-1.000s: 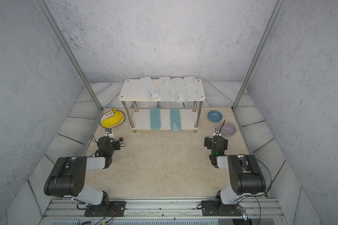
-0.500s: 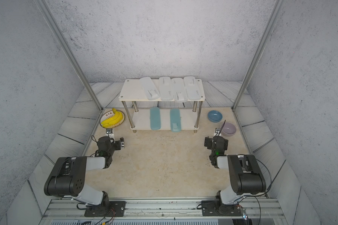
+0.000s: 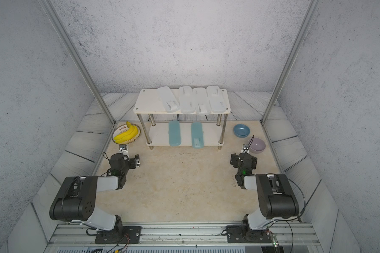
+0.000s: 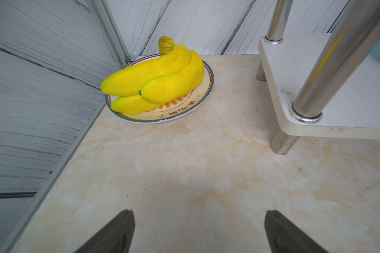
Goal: Place the pencil cases on the shelf according to color
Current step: Reset both arms
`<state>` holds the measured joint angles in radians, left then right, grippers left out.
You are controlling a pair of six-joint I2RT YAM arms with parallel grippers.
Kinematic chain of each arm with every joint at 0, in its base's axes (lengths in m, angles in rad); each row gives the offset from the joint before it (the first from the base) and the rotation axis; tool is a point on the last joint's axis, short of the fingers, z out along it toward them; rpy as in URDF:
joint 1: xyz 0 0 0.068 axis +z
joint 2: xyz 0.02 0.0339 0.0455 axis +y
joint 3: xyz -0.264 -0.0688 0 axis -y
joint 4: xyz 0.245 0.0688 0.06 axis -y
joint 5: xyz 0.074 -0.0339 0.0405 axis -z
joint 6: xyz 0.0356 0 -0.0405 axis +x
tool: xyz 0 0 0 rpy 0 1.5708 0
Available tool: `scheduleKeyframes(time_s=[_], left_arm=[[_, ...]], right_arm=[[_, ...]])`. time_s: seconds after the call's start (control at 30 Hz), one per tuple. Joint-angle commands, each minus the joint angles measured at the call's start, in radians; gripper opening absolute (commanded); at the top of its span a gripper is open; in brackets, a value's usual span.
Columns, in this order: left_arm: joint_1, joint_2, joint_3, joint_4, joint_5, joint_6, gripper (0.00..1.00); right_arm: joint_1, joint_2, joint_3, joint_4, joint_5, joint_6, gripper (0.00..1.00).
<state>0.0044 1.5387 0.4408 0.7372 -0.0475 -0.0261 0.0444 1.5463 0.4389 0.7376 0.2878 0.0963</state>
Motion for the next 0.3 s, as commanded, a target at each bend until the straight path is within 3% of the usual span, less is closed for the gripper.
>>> scheduleKeyframes(time_s=[0.0,0.27], left_arm=[[0.005,-0.004,0.021,-0.009,0.009,0.004,0.99],[0.005,-0.006,0.018,-0.004,0.009,0.005,0.99]], right_arm=[[-0.001,-0.02,0.002,0.003,0.016,0.008,1.0],[-0.001,-0.02,0.003,0.003,0.016,0.008,1.0]])
